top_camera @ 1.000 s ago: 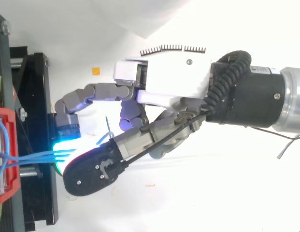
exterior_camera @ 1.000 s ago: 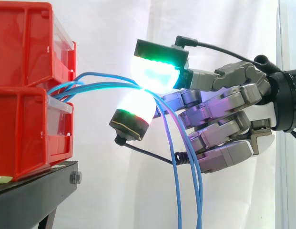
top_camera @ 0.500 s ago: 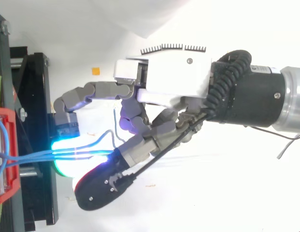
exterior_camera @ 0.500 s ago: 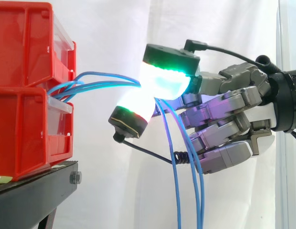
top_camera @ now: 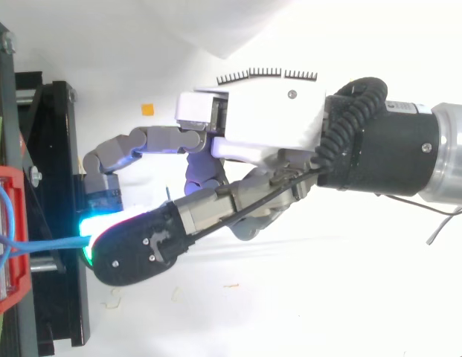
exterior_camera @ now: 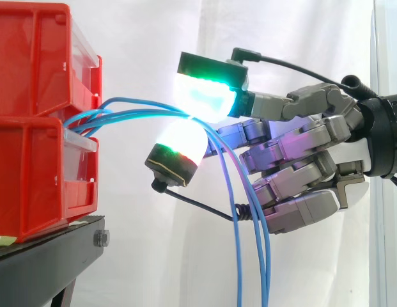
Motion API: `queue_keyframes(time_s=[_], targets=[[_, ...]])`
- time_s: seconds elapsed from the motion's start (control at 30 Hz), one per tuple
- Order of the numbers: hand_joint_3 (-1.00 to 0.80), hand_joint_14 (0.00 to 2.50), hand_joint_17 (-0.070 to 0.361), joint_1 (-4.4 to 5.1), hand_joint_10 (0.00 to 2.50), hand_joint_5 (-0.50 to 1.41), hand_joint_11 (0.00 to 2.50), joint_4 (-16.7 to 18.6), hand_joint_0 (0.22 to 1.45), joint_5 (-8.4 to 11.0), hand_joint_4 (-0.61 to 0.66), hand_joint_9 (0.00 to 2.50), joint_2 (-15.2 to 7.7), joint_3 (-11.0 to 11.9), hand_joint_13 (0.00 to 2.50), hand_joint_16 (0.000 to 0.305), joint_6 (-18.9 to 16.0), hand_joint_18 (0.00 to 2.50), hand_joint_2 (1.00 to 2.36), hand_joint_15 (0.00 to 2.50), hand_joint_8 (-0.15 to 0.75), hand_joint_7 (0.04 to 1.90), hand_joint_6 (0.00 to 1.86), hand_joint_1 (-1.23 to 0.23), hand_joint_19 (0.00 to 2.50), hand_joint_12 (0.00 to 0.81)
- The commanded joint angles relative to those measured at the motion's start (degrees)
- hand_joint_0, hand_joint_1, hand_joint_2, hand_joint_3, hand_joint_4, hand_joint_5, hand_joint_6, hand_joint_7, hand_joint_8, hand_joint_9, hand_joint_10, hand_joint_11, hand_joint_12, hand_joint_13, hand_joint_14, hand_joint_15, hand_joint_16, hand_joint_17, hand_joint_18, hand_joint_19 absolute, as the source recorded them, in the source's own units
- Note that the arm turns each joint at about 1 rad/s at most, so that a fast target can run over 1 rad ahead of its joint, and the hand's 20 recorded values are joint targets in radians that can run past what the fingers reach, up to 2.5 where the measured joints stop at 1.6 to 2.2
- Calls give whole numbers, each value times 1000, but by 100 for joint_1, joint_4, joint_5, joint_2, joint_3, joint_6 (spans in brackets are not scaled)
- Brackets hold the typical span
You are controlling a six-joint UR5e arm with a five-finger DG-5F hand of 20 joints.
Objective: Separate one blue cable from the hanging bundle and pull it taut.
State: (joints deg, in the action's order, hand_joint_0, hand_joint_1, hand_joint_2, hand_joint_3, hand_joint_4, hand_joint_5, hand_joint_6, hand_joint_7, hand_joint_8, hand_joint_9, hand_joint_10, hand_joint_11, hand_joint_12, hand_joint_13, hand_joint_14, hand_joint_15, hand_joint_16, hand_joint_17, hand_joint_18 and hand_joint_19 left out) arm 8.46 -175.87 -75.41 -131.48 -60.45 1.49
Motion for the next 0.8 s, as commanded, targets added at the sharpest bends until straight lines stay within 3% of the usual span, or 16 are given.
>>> queue_keyframes(time_s=[0.0, 0.47, 0.57, 0.67, 0.77], targets=[[-500, 1605, 100, -2, 294, 150, 2414, 0, 769, 0, -11, 2374, 0, -2, 1399, 45, 0, 1440, 1000, 1144, 178, 1343, 500, -684, 1451, 311], [-340, 1762, 105, 6, 460, 150, 2354, 0, 807, 0, -45, 2323, 0, -10, 1337, 47, 0, 1402, 1014, 1083, 197, 1353, 501, -766, 1471, 314], [-350, 1742, 104, -2, 509, 151, 2332, 0, 808, 0, -71, 2298, 0, -10, 1333, 46, 0, 1391, 1013, 1092, 201, 1350, 501, -845, 1458, 315], [-472, 1671, 105, -2, 548, 150, 2306, 0, 815, 0, -89, 2281, 0, -10, 1347, 46, 0, 1401, 1002, 1135, 193, 1355, 500, -976, 1434, 317], [-500, 1593, 105, 6, 556, 145, 2299, 0, 628, 9, -66, 2279, 0, -10, 1371, 47, 0, 1419, 1000, 1171, 186, 1313, 509, -953, 1413, 317]])
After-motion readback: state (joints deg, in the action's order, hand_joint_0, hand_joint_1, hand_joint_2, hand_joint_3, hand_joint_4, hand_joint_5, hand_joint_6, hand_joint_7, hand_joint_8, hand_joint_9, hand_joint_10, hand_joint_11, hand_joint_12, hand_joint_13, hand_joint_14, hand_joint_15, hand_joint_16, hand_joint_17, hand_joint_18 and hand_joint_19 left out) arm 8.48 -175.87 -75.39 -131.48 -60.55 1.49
